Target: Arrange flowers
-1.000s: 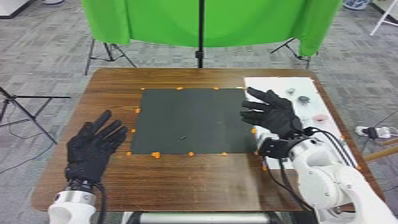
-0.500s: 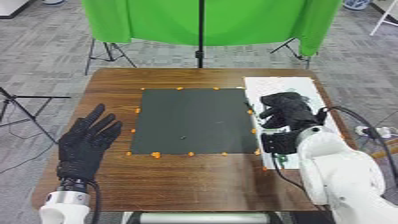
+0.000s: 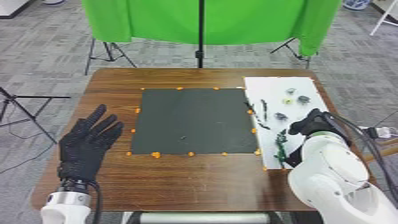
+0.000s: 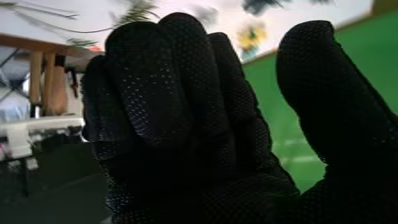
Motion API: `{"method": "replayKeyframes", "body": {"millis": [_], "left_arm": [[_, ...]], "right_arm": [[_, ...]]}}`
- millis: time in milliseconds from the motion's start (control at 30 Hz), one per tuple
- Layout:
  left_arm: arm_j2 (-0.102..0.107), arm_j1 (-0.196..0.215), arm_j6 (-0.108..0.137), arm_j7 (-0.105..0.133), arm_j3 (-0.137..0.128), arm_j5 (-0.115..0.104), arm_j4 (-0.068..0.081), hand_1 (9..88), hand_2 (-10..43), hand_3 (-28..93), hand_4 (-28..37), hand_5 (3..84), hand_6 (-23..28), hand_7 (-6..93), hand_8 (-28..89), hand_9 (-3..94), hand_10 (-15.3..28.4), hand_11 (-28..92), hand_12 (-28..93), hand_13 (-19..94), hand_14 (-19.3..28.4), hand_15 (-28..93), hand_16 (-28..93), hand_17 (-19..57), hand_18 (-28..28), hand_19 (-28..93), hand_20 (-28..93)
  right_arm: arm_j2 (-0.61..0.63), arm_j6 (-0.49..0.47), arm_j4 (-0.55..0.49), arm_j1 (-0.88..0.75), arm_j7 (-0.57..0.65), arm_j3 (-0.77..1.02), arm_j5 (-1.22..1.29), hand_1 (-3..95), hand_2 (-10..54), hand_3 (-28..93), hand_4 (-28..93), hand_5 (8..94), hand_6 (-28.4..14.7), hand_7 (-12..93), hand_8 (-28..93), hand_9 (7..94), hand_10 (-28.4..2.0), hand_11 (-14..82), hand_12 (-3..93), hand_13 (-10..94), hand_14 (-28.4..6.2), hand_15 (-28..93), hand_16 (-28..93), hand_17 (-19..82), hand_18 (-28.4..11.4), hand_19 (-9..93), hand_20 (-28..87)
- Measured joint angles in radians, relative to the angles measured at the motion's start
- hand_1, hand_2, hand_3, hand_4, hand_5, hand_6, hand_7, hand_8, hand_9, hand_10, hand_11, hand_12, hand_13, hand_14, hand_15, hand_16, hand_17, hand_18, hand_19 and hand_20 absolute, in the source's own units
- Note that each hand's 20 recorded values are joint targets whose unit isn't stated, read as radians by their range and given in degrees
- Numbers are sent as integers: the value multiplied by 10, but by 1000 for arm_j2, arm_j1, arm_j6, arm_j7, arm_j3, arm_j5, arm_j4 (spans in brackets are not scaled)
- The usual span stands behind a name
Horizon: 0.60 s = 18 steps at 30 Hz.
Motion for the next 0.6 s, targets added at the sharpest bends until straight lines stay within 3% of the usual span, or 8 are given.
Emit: {"method": "replayKeyframes", "body": {"millis": [133,600], "left_arm": [[-6,4,0,-7,-3,1,-1,198,95,785,-283,371,90,96,-90,327,192,219,97,236,264,465,-85,-107,253,520,55],[-18,10,0,-27,-10,3,-4,200,99,782,-283,374,92,98,-91,331,194,225,94,239,267,476,-88,-106,253,526,55]], "right_arm": [[-16,-73,20,0,2,-4,50,415,-82,713,-217,692,-94,187,-101,756,-208,406,183,767,-139,616,104,483,-230,932,132],[-25,-92,142,54,9,-135,-2,415,-84,700,-225,701,-81,249,-109,756,-199,435,184,768,-130,633,108,492,-221,932,165]]}}
